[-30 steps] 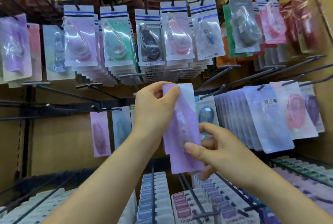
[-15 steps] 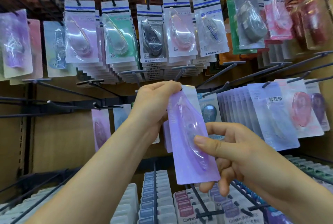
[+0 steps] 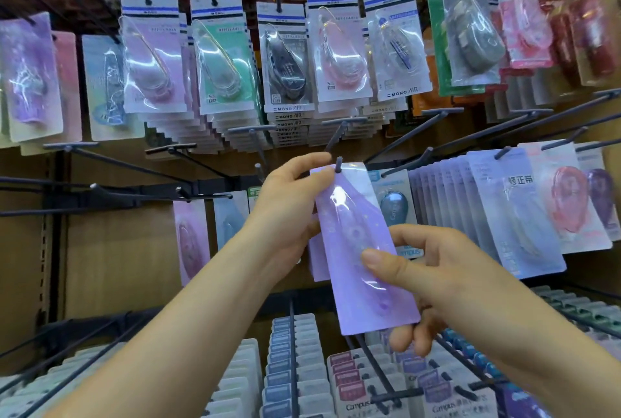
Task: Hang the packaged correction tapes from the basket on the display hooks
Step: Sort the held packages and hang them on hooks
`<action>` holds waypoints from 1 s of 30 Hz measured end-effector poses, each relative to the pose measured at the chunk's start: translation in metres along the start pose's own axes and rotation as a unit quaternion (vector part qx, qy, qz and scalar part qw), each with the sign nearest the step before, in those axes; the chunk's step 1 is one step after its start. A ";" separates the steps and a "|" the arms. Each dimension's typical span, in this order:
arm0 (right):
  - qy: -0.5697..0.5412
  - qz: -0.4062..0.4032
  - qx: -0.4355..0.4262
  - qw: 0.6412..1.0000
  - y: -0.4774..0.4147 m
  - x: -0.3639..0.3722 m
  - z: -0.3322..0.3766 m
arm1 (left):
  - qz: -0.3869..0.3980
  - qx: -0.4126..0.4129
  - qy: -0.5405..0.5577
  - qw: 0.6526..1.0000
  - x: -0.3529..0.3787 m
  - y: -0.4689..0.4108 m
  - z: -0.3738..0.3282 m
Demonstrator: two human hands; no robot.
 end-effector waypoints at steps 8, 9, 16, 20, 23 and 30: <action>0.080 -0.063 -0.028 0.994 -0.022 0.003 -0.018 | 0.066 -0.073 -0.054 0.994 -0.020 0.016 0.029; 0.091 -0.063 -0.027 0.993 -0.027 0.005 -0.019 | 0.051 -0.074 -0.059 0.994 -0.023 0.012 0.029; 0.339 -0.095 0.006 0.936 -0.058 0.013 -0.032 | -0.059 -0.046 -0.223 0.972 -0.036 -0.045 0.045; 0.489 -0.109 -0.014 0.865 -0.058 0.018 -0.033 | -0.087 0.005 -0.324 0.942 -0.041 -0.072 0.052; 0.499 -0.120 -0.004 0.858 -0.048 0.016 -0.034 | -0.089 0.038 -0.384 0.918 -0.046 -0.085 0.058; 0.446 -0.096 -0.032 0.889 -0.021 0.011 -0.040 | -0.083 0.097 -0.495 0.860 -0.040 -0.092 0.061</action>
Point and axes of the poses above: each hand's wrist, its own y-axis away from the middle knuckle, its own x-axis out of the palm, z = x × y, the point moved 5 cm from there along -y, towards the middle knuckle, and after that the axes turned 1 degree about -x, right-handed, at the moved point
